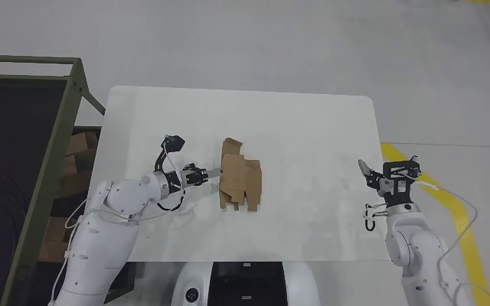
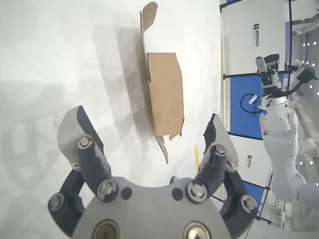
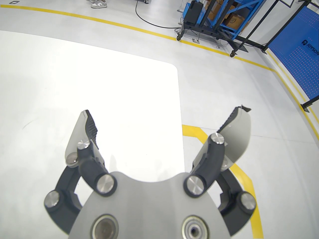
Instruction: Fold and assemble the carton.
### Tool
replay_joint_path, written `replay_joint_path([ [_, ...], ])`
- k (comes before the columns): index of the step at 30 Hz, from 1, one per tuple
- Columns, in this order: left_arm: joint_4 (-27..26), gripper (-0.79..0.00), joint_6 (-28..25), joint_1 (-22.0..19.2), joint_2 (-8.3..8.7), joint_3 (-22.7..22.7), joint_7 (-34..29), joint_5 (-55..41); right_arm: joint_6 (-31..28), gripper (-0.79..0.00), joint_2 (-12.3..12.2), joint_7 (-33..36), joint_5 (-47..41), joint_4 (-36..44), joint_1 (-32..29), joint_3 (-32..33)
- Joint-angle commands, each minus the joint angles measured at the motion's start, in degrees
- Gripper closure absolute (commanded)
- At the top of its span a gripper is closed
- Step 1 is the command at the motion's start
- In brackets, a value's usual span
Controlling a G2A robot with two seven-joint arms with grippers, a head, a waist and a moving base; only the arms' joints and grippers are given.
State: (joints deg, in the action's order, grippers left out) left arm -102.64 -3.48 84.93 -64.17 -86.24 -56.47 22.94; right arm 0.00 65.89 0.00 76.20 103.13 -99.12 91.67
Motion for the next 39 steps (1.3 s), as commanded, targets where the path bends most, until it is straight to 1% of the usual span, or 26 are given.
replay_joint_path([
  [1,0.00,-0.785,0.00,0.00,0.00,0.00,0.00,0.00,0.00,-0.785,0.00,0.00,0.00,0.00,0.00,0.00],
  [5,0.24,-0.785,-0.72,-0.08,-0.04,0.77,0.66,-2.15,0.00,-0.785,0.00,0.00,0.00,0.00,0.00,0.00],
  [10,1.23,-0.785,-2.08,-0.80,0.16,0.58,-1.77,-7.14,0.00,-0.785,0.00,0.00,0.00,0.00,0.00,0.00],
  [13,3.63,-0.785,-3.27,-1.94,0.31,0.53,-4.53,-11.38,0.00,-0.785,0.00,0.00,0.00,0.00,0.00,0.00],
  [16,7.65,-0.785,-3.86,-4.40,0.38,1.20,-7.63,-15.70,0.00,-0.785,0.00,0.00,0.00,0.00,0.00,0.00],
  [17,9.72,-0.785,-4.12,-5.65,0.39,1.58,-9.04,-17.70,0.00,-0.785,0.00,0.00,0.00,0.00,0.00,0.00],
  [22,16.02,-0.785,-5.63,-9.53,0.33,3.47,-12.56,-23.62,0.00,-0.785,0.00,0.00,0.00,0.00,0.00,0.00],
  [25,18.37,-0.785,-5.78,-11.29,0.23,4.99,-10.72,-22.35,0.00,-0.785,0.00,0.00,0.00,0.00,0.00,0.00],
  [31,22.90,-0.785,-4.66,-14.59,-0.17,8.10,-8.67,-23.92,0.00,-0.785,0.00,0.00,0.00,0.00,0.00,0.00],
  [33,23.82,-0.757,-4.20,-15.38,-0.25,8.85,-7.31,-23.21,0.00,-0.785,0.00,0.00,0.00,0.00,0.00,0.00],
  [36,25.11,-0.754,-3.87,-16.41,-0.48,10.47,-6.38,-23.37,0.00,-0.785,0.00,0.00,0.00,0.00,0.00,0.00],
  [38,25.99,-0.730,-4.05,-17.15,-0.58,11.46,-5.61,-23.00,0.00,-0.785,0.00,0.00,0.00,0.00,0.00,0.00],
  [39,26.20,-0.730,-4.04,-17.29,-0.61,11.75,-5.35,-22.88,0.00,-0.785,0.00,0.00,0.00,0.00,0.00,0.00],
])
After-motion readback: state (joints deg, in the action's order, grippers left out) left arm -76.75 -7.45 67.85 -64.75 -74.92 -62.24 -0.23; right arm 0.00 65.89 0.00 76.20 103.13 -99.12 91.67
